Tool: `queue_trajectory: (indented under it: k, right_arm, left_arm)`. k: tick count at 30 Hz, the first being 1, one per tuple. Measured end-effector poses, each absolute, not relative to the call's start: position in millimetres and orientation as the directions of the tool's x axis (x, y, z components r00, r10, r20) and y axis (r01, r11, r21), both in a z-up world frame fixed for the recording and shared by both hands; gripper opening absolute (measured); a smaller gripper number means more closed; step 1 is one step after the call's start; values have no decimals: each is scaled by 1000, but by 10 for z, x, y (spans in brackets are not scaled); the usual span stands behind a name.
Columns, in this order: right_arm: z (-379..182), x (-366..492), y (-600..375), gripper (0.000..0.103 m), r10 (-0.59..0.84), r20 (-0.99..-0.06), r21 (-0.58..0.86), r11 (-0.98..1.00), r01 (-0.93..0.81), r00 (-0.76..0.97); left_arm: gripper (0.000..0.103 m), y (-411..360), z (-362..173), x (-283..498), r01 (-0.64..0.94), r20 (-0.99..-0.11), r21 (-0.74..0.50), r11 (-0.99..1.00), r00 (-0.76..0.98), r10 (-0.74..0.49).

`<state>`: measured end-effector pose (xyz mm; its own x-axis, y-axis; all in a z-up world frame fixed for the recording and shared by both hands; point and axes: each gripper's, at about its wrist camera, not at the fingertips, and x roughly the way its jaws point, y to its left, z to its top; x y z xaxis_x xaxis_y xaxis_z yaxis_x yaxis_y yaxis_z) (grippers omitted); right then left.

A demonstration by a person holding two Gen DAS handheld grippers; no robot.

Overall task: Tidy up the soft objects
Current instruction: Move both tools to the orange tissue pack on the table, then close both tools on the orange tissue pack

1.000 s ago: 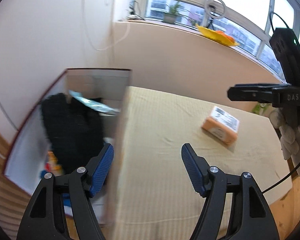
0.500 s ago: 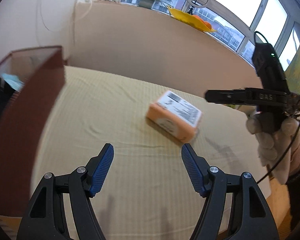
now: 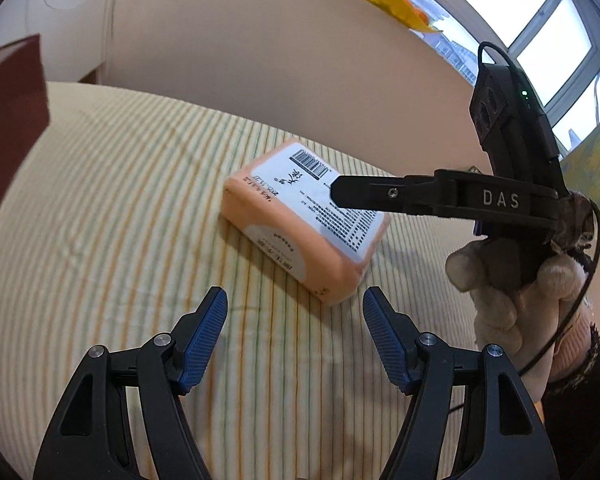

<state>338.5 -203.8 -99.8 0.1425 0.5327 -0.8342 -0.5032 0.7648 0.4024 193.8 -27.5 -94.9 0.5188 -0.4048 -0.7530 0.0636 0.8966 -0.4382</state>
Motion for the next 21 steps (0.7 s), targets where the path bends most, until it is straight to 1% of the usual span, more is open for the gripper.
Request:
queue_trajectory:
  k: [4,8,13,15,16,17,21]
  right_arm:
    - [-1088,3457,-2002,82,539,-834,417,757,-503,119]
    - [-1155,3467,-1952,82,541,-837,427,745,-513,89]
    - [-1199,3430,-1907,74,546,-835,435,734,-522,72]
    - [-1206,3417,-1913,69,556,-828,448,730,-516,68]
    - [-1211,3406,-1918,67,564,-823,459,727,-510,63]
    - [-1210,3393,-1926,64,569,-820,467,724,-507,58]
    - [-1170,3306,-1910,61,558,-827,447,730,-517,74]
  left_arm:
    - [70,-314,-1039,2068,46,-754,-475,879,494,-433]
    - [70,-398,-1077,2134,56,-762,-466,883,482,-433]
    - [70,-484,-1077,2130,80,-760,-460,884,480,-439]
    - [67,-504,-1071,2136,90,-759,-462,883,476,-445]
    - [62,-528,-1072,2141,96,-757,-460,883,478,-446]
    - [58,-547,-1060,2129,105,-756,-456,884,478,-447]
    - [57,-643,-1002,2101,126,-761,-415,901,495,-419]
